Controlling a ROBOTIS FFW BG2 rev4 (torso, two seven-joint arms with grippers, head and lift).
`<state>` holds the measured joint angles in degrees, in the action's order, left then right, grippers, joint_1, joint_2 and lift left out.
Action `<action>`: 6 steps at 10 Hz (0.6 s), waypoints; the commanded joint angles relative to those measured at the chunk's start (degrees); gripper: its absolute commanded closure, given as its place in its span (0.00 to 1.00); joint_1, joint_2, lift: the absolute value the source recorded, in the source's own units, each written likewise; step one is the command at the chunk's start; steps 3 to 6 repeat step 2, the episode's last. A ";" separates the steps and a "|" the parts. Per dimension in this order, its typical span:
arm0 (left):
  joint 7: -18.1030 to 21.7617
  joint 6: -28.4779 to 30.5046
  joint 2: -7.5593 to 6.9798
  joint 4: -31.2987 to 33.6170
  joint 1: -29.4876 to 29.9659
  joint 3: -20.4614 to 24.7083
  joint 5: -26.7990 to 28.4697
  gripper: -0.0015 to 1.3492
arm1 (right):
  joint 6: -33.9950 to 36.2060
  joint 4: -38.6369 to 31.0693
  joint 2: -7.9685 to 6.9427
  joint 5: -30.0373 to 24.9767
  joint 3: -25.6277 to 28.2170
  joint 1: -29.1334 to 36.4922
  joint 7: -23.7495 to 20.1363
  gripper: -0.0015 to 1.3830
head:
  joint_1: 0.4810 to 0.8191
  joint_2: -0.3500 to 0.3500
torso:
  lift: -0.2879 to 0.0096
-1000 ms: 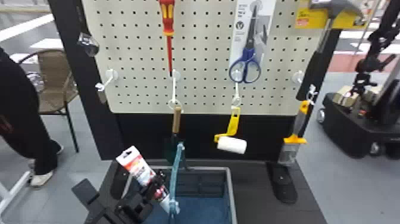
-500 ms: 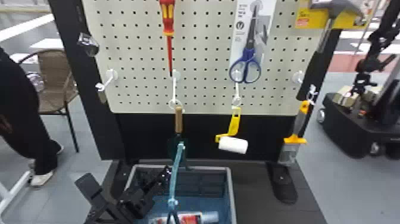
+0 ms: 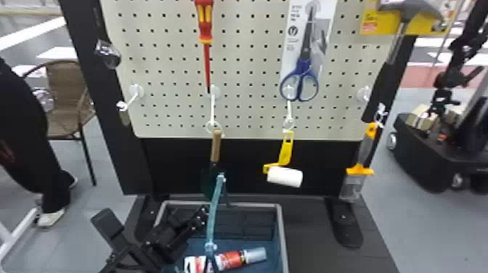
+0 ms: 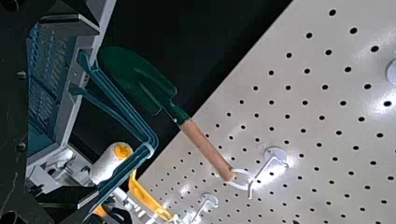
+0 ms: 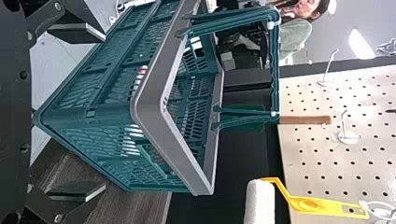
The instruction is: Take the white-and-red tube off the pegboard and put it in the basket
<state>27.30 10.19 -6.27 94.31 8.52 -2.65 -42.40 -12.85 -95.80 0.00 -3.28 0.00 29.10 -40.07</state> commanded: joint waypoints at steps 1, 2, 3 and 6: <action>-1.02 -1.93 0.03 5.19 0.61 1.42 7.68 0.07 | 0.37 -0.32 -0.05 -0.06 0.00 0.10 0.00 0.13 | 0.20 0.50 | 0.63; -2.69 -3.78 0.29 10.96 1.72 2.91 13.57 0.06 | 0.46 -0.32 -0.05 -0.15 0.00 0.10 0.00 0.13 | 0.20 0.50 | 0.63; -2.69 -3.78 0.29 10.96 1.72 2.91 13.57 0.06 | 0.46 -0.32 -0.05 -0.15 0.00 0.10 0.00 0.13 | 0.20 0.50 | 0.63; -2.69 -3.78 0.29 10.96 1.72 2.91 13.57 0.06 | 0.46 -0.32 -0.05 -0.15 0.00 0.10 0.00 0.13 | 0.20 0.50 | 0.63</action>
